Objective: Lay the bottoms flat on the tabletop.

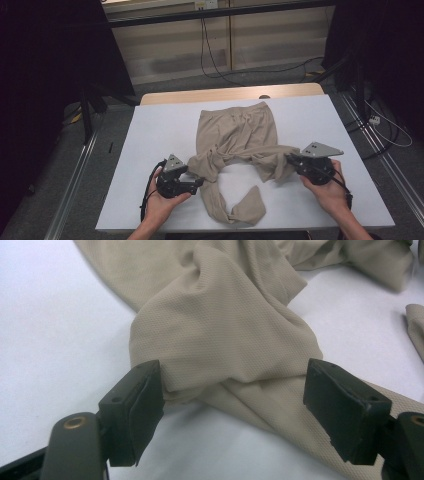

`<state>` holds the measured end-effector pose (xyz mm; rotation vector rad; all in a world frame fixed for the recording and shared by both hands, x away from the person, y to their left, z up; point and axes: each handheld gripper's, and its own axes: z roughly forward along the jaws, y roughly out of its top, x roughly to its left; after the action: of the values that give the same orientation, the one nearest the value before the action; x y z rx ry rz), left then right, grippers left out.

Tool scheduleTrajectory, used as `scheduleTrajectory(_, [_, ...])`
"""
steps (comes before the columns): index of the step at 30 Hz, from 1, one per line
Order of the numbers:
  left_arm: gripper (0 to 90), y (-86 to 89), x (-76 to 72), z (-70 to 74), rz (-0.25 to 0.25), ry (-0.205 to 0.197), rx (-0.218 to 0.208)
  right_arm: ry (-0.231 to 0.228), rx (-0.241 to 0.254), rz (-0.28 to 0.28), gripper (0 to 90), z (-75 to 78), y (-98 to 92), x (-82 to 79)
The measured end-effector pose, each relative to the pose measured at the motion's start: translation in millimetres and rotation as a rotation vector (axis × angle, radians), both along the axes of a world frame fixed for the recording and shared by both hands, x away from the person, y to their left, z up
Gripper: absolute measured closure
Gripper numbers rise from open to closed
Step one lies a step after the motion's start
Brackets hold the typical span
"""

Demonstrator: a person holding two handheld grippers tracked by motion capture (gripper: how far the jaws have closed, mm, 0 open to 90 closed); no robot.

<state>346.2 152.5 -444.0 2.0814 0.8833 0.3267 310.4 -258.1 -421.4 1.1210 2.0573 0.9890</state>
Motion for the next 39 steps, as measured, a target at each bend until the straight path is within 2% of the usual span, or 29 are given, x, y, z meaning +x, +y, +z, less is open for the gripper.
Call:
scheduleTrajectory(1, [23.9,0.1,0.1,0.2,-0.004,-0.003,0.003,-0.003,-0.022,-0.023,82.5,0.0,-3.7,2.7])
scheduleTrajectory(2, [23.9,0.3,-0.2,0.5,-0.003,-0.003,0.002,0.003,-0.007,-0.034,76.9,0.1,-5.5,4.4])
scheduleTrajectory(4, [24.4,1.1,-1.7,1.5,-0.005,-0.001,-0.006,0.001,0.007,-0.013,62.2,1.9,-0.7,2.8])
scheduleTrajectory(8, [25.8,5.2,-8.2,5.3,0.012,-0.016,-0.006,-0.017,0.02,0.043,48.9,12.4,19.8,-7.5])
scheduleTrajectory(12, [25.8,6.8,-23.8,13.1,0.006,-0.041,-0.015,-0.01,0.054,0.111,46.2,18.1,40.4,-19.5])
scheduleTrajectory(13, [25.9,5.0,-29.3,14.8,0.006,-0.05,-0.004,-0.009,0.054,0.13,46.2,18.5,46.0,-22.9])
scheduleTrajectory(15, [27.5,0.9,-41.0,16.1,-0.033,-0.043,-0.004,-0.002,0.057,0.164,47.4,18.6,55.2,-28.7])
scheduleTrajectory(16, [32.1,-1.5,-46.9,15.8,-0.061,-0.033,-0.006,0.016,0.066,0.196,51.4,17.9,60.8,-31.9])
scheduleTrajectory(18, [39.2,-11.2,-57.2,13.2,-0.113,-0.023,0.016,0.051,0.082,0.255,61.6,13.3,70.1,-36.6])
scheduleTrajectory(20, [43.9,-23.2,-62.1,7.9,-0.172,0.003,0.046,0.092,0.077,0.305,67.5,6.1,80.3,-42.0])
scheduleTrajectory(21, [44.2,-30.8,-63.6,2.7,-0.191,0.023,0.057,0.11,0.069,0.329,68.5,2.2,84.9,-45.1])
scheduleTrajectory(22, [44.2,-33.3,-64.0,0.7,-0.196,0.027,0.068,0.126,0.048,0.347,68.6,-2.5,89.9,-49.5])
scheduleTrajectory(25, [43.5,-45.3,-61.5,-10.0,-0.214,0.039,0.134,0.143,0.003,0.361,66.1,-12.5,95.3,-56.9])
scheduleTrajectory(27, [44.8,-46.5,-56.3,-11.8,-0.213,0.06,0.116,0.174,-0.011,0.369,61.1,-20.0,96.5,-54.1])
scheduleTrajectory(28, [48.8,-46.2,-54.6,-11.6,-0.212,0.056,0.12,0.187,-0.017,0.368,59.5,-23.4,96.8,-51.2])
scheduleTrajectory(29, [55.4,-45.6,-52.9,-11.0,-0.212,0.05,0.12,0.204,-0.019,0.371,58.6,-25.9,97.2,-49.0])
scheduleTrajectory(31, [79.7,-43.5,-51.1,-10.3,-0.231,0.082,0.088,0.239,-0.031,0.376,58.2,-33.2,99.8,-44.9])
scheduleTrajectory(32, [85.7,-43.4,-51.6,-9.4,-0.225,0.076,0.095,0.243,-0.031,0.379,59.7,-35.4,101.4,-44.3])
scheduleTrajectory(33, [87.3,-42.8,-51.7,-7.5,-0.224,0.079,0.076,0.248,-0.022,0.383,65.7,-34.9,102.7,-44.5])
scheduleTrajectory(34, [87.8,-40.9,-51.6,-4.0,-0.222,0.081,0.035,0.257,-0.019,0.4,74.2,-34.1,104.0,-44.5])
scheduleTrajectory(36, [88.0,-36.9,-51.2,5.5,-0.218,0.078,-0.039,0.262,-0.012,0.426,82.9,-34.5,108.7,-46.6])
scheduleTrajectory(37, [88.0,-34.3,-51.1,12.8,-0.205,0.064,-0.088,0.263,-0.009,0.433,84.1,-34.8,111.3,-47.6])
scheduleTrajectory(39, [88.0,-31.5,-51.2,25.3,-0.198,0.039,-0.142,0.27,0.001,0.465,85.5,-34.5,118.6,-49.0])
